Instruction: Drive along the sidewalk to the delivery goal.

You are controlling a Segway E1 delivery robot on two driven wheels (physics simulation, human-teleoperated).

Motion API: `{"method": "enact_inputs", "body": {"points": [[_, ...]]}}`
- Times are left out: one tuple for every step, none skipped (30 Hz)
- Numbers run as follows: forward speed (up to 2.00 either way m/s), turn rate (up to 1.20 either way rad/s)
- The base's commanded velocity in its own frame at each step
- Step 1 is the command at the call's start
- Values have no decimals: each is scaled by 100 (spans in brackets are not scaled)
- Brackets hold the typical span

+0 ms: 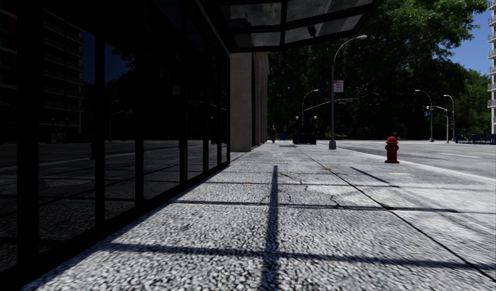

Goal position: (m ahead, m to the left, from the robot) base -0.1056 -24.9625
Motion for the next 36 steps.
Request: {"method": "enact_inputs", "body": {"points": [[0,0],[0,0],[0,0],[0,0],[0,0],[0,0],[0,0],[0,0],[0,0],[0,0],[0,0],[0,0],[0,0],[0,0],[0,0],[0,0],[0,0],[0,0],[0,0],[0,0],[0,0],[0,0],[0,0],[0,0],[0,0],[0,0],[0,0],[0,0],[0,0],[0,0],[5,0],[27,0],[30,0],[30,0],[16,0],[14,0]]}}
